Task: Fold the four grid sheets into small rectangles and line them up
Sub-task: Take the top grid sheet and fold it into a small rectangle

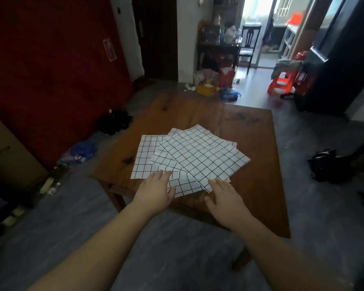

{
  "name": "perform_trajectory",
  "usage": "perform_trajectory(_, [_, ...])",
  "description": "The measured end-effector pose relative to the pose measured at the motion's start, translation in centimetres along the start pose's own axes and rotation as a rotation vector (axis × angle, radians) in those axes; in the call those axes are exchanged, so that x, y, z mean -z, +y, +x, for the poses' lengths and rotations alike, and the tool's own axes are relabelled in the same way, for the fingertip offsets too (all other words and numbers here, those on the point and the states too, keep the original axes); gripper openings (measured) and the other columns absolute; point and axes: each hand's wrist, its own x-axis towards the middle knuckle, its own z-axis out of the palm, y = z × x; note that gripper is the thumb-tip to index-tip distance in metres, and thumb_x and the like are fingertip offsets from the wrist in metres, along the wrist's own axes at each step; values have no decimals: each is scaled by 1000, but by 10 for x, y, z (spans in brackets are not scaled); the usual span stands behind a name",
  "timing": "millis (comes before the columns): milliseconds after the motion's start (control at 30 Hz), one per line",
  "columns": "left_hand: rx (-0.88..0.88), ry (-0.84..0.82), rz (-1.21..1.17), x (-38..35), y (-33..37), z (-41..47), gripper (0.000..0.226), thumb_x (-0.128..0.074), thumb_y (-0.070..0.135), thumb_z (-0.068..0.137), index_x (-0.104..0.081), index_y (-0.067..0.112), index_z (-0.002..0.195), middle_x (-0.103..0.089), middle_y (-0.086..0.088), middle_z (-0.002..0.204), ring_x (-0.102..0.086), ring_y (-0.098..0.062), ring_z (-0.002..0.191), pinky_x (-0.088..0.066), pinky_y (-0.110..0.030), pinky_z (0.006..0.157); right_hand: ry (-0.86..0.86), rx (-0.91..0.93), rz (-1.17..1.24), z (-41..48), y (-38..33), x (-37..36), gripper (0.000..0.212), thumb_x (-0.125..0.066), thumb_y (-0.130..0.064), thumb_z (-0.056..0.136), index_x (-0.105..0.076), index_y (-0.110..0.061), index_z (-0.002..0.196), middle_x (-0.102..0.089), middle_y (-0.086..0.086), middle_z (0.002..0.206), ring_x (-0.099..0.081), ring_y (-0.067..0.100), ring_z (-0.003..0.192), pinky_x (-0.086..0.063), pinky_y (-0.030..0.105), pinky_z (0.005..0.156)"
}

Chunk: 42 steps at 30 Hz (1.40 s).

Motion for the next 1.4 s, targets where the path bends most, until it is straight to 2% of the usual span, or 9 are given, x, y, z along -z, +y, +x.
perform_trajectory(333, [-69,-159,-50,-49,-52,118,60,-46,41,101,-28,22,155,-35,-2,159,-31,-21,145,-30,-42,119,-172,-160,2,109,24,-48,65,-46,-46,103,-20,-28,159,-20,-2,167,-12,19,155,-18,47,125])
perform_trajectory(500, [-123,-248,-130,-70,-81,181,55,-47,35,100,-34,21,153,-42,0,155,-36,-17,142,-31,-37,119,-199,-271,24,168,11,-84,63,-47,-41,102,-24,-24,158,-28,0,164,-20,20,152,-21,44,125])
perform_trajectory(600, [-131,-323,-142,-83,-93,219,58,-48,31,100,-32,21,154,-38,-1,157,-32,-18,144,-27,-37,120,-204,-336,51,198,6,-102,60,-46,-38,102,-28,-21,157,-32,2,161,-26,20,149,-23,41,123])
perform_trajectory(767, [-288,-417,-8,-101,-92,277,60,-41,30,102,-23,17,158,-23,-5,165,-14,-23,152,-9,-34,123,-172,-415,50,229,17,-122,60,-45,-32,102,-28,-15,157,-31,6,161,-28,22,147,-23,38,121])
perform_trajectory(867, [-326,-468,60,-113,-86,293,62,-40,31,103,-17,20,160,-17,-4,167,-7,-26,154,-3,-38,124,-179,-392,24,237,29,-129,63,-45,-37,102,-24,-19,159,-24,4,165,-20,20,151,-17,37,124])
perform_trajectory(967, [-380,-515,109,-135,-84,303,63,-37,36,101,-15,23,159,-18,-3,167,-6,-29,154,-10,-45,126,-174,-396,-1,245,45,-131,64,-41,-37,102,-19,-20,160,-16,4,168,-12,19,154,-11,37,126])
perform_trajectory(1033, [-389,-541,168,-145,-84,309,63,-35,38,100,-17,23,159,-20,-4,166,-5,-31,154,-13,-48,125,-176,-398,-30,249,51,-130,63,-39,-36,103,-20,-18,160,-16,7,168,-12,20,154,-13,38,126])
perform_trajectory(1200, [-374,-571,193,-143,-97,322,60,-38,41,102,-22,28,158,-16,-1,167,0,-31,154,-7,-50,125,-287,-378,-87,244,33,-134,63,-40,-39,101,-20,-21,158,-17,9,167,-17,27,153,-14,47,125])
perform_trajectory(1400, [-361,-506,240,-134,-134,342,56,-47,38,98,-37,27,151,-29,0,163,-12,-31,152,-14,-46,124,-335,-281,-34,247,-12,-148,64,-43,-36,100,-20,-23,158,-28,5,162,-28,26,146,-23,45,122])
